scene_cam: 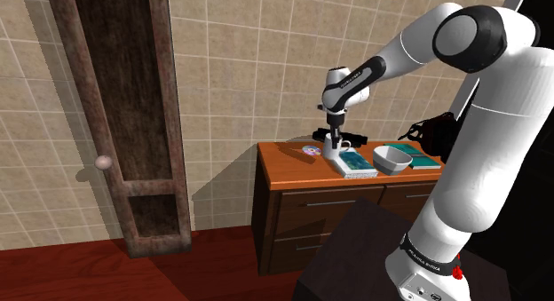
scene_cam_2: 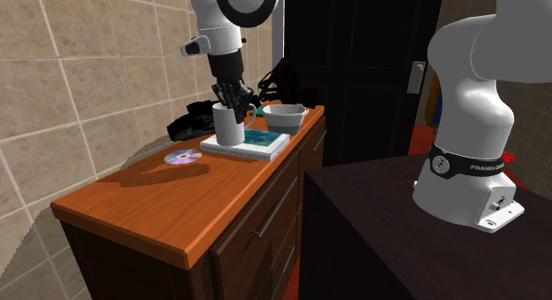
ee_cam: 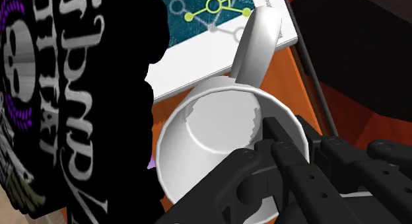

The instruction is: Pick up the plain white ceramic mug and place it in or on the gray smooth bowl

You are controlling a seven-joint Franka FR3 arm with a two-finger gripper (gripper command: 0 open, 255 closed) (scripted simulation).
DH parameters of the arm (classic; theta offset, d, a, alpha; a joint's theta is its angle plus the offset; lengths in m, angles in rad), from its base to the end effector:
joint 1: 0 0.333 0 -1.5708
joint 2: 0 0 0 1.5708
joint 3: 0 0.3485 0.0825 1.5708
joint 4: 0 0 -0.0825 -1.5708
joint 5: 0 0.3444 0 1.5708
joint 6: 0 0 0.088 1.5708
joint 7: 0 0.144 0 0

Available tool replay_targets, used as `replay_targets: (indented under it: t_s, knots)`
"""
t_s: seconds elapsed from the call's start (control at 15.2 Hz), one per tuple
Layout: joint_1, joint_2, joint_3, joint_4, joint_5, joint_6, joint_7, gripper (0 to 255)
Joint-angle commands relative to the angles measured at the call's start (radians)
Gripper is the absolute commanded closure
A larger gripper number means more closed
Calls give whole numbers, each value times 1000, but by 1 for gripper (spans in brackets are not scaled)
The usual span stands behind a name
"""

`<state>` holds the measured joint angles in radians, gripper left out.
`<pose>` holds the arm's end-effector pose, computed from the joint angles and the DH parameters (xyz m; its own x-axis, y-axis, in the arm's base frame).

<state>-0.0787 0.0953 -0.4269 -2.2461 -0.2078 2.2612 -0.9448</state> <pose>0.4298 -0.2493 0.3463 0.8223 0.5316 -0.2029 0.5494 -0.8346 0.0397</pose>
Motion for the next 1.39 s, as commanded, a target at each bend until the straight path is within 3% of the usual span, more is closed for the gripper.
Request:
replay_targets:
  t_s: [0.0,1.06,1.32]
  knots:
    - [2,-20,0,11,-6,-29,2,255]
    - [12,-132,7,109,-30,-234,-5,255]
    - [-33,-187,-39,59,-67,-218,-74,255]
